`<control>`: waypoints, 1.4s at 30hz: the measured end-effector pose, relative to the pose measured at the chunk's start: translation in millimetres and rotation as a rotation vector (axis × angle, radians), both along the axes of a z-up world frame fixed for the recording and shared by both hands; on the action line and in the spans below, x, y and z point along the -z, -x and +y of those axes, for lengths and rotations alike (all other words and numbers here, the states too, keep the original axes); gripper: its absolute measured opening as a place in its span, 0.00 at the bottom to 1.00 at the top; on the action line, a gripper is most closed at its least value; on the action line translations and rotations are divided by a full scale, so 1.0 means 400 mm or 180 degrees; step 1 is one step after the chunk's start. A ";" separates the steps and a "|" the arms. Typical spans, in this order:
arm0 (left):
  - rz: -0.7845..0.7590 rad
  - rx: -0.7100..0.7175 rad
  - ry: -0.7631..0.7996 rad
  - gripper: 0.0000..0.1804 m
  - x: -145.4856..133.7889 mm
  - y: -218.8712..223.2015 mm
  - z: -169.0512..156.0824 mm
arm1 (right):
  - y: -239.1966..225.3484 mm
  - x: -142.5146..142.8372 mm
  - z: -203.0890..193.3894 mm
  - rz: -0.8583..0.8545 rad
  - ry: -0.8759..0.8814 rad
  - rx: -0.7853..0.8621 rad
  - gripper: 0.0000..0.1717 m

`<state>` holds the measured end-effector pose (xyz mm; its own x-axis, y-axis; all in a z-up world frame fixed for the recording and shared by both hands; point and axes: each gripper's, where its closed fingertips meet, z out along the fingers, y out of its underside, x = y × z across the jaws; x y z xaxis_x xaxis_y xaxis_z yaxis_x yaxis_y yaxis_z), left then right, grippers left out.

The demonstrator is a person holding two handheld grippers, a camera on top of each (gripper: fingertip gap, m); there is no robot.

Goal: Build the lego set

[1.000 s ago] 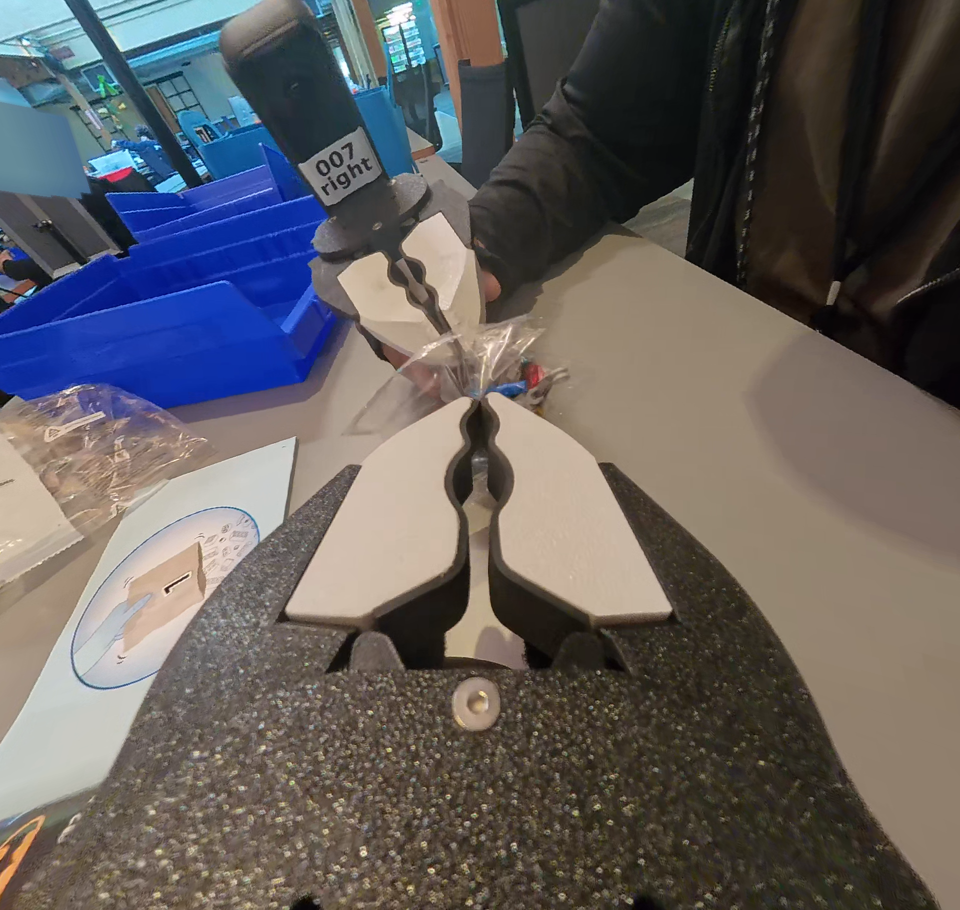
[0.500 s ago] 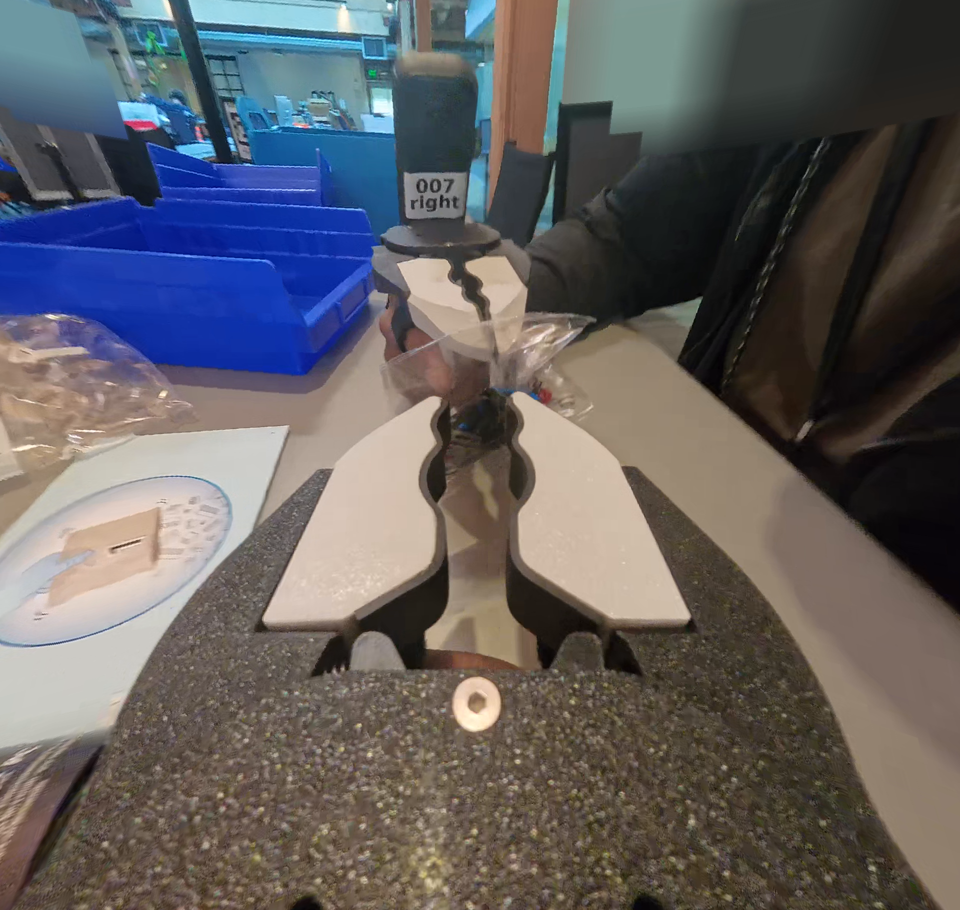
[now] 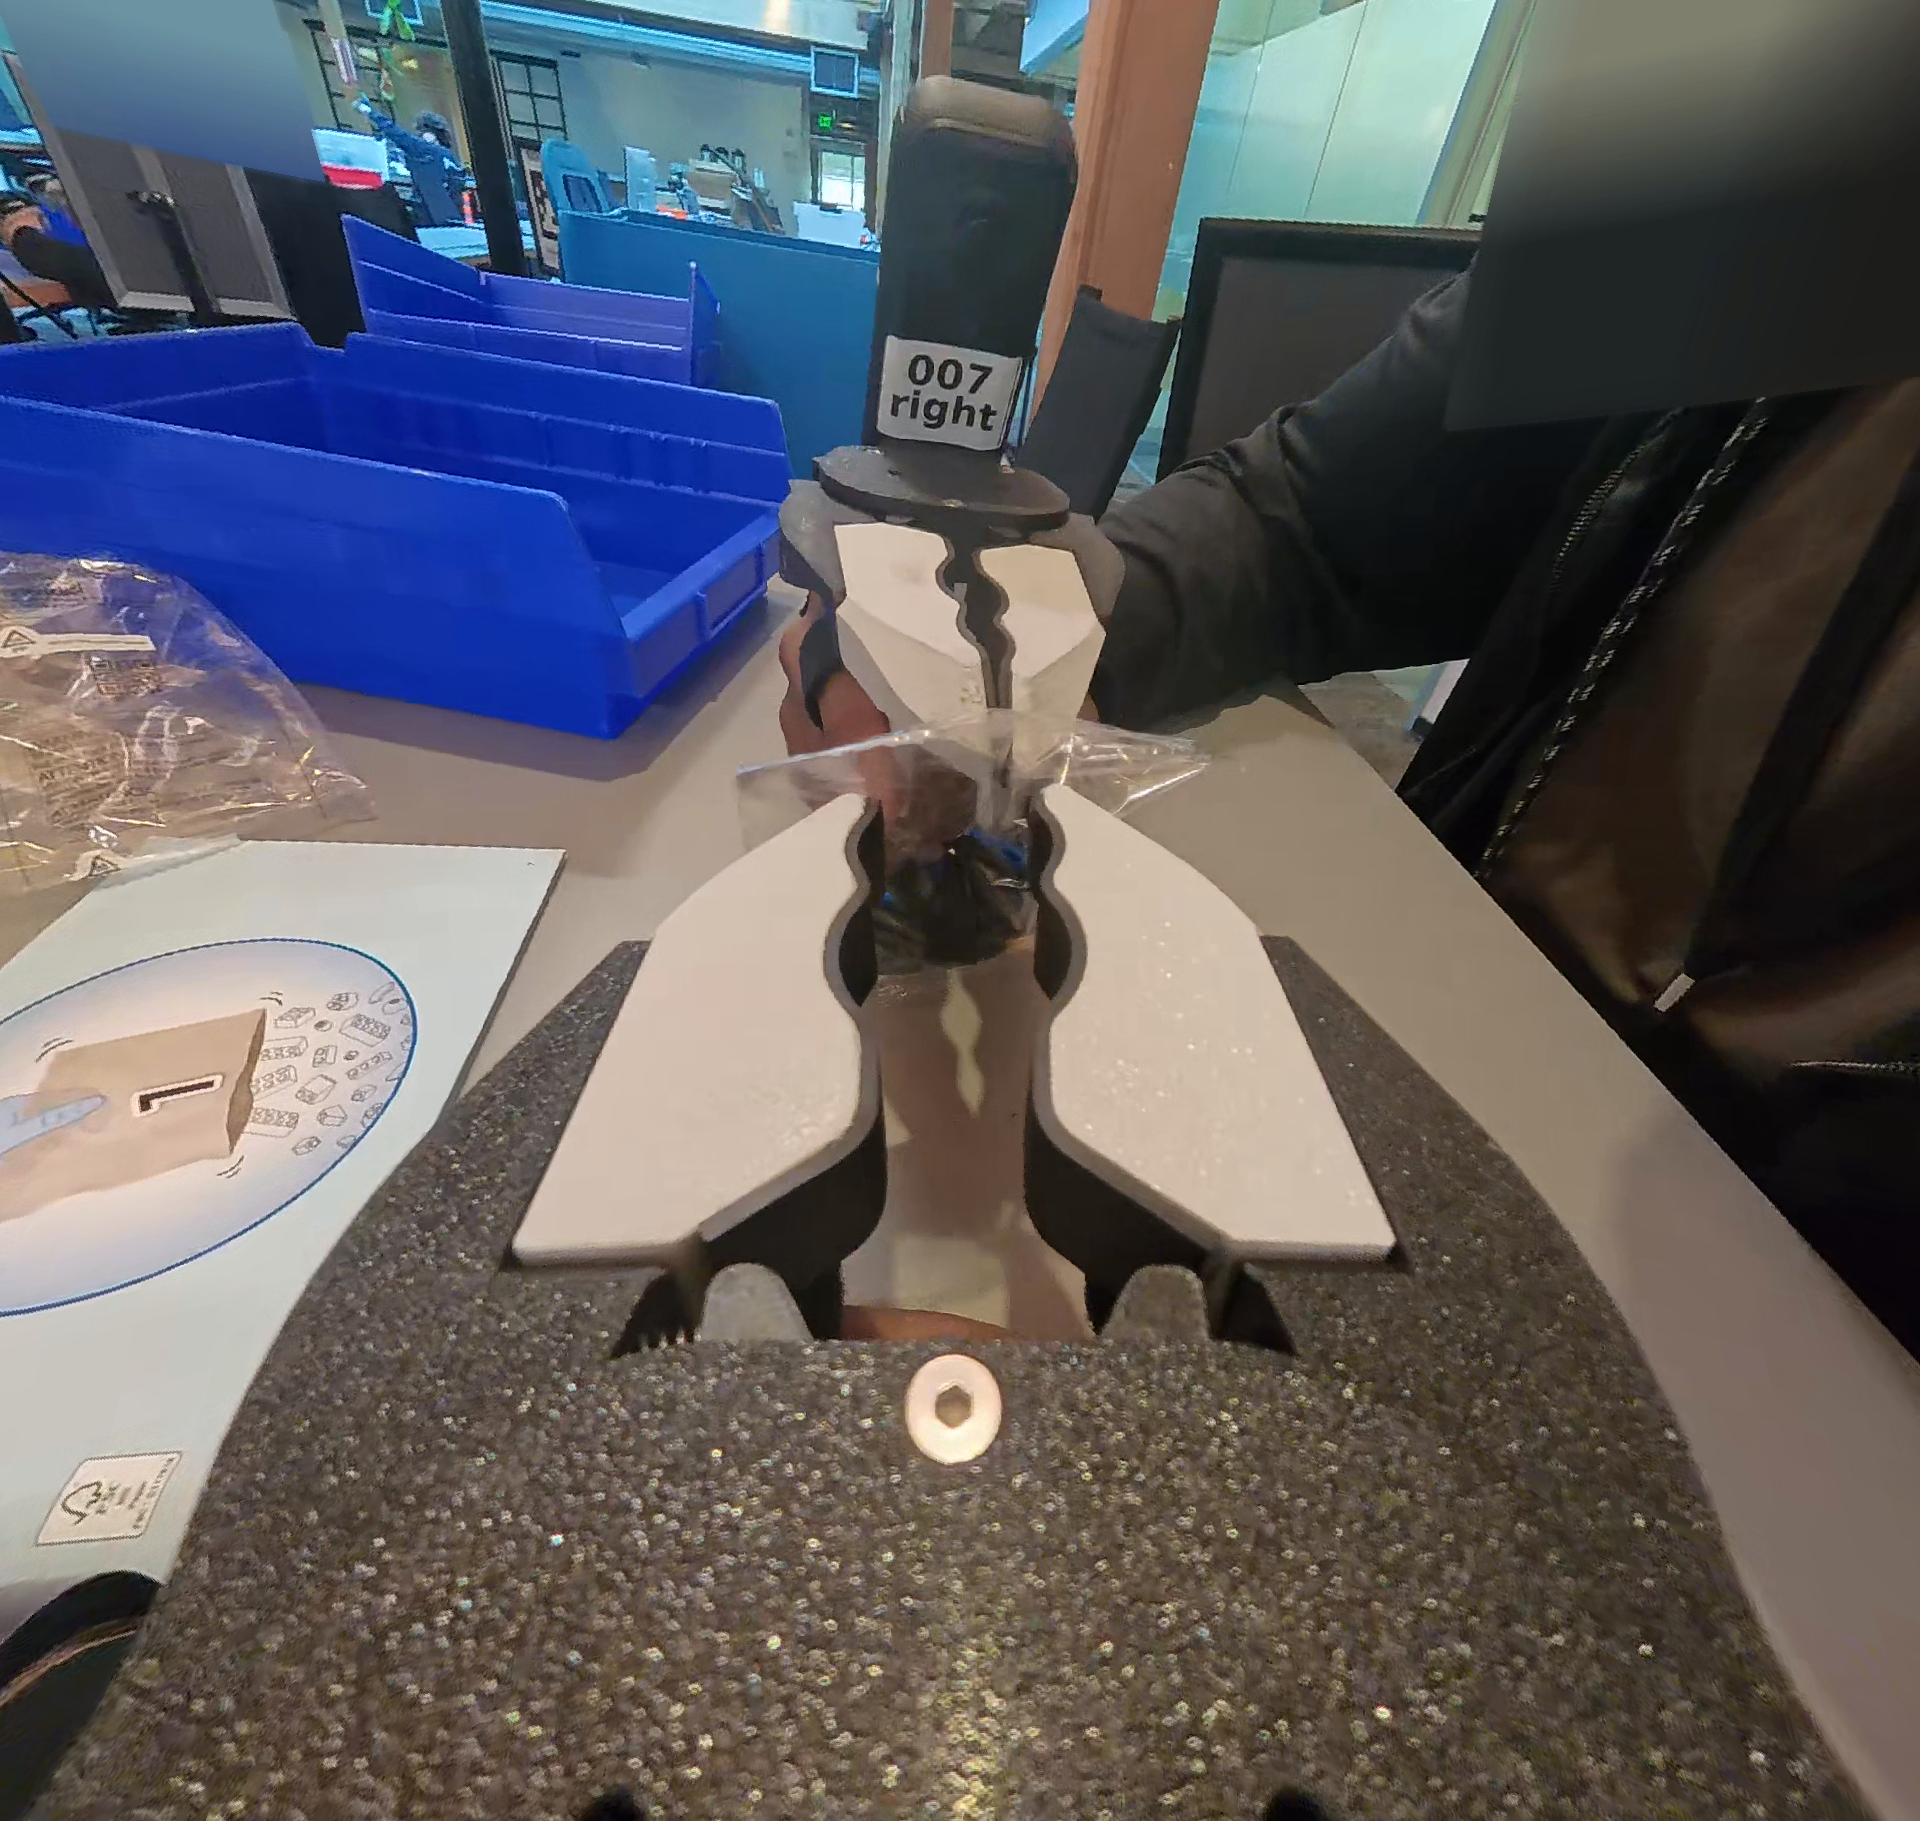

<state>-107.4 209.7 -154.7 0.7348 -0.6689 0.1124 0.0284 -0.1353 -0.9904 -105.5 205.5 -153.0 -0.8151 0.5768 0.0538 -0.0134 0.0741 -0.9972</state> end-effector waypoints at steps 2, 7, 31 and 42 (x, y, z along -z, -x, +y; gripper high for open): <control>0.0054 -0.0018 -0.0044 0.12 -0.001 -0.003 0.001 | 0.003 0.000 0.001 -0.0009 0.0002 0.0026 0.00; 0.0299 -0.0105 -0.0223 0.00 0.003 -0.005 0.006 | 0.008 -0.001 0.006 -0.0022 0.0022 0.0079 0.00; 0.0452 -0.0095 -0.0466 0.00 -0.007 0.045 -0.019 | 0.024 0.003 0.034 -0.0027 -0.0016 0.0209 0.00; 0.0810 -0.0113 -0.0414 0.00 0.026 0.033 -0.012 | 0.019 -0.001 0.049 -0.0148 0.0128 0.0075 0.07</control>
<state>-120.6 204.9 -165.0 0.7516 -0.6390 -0.1637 -0.2209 -0.0100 -0.9752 -113.1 225.3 -152.6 -0.8023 0.5969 -0.0074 0.0344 0.0338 -0.9988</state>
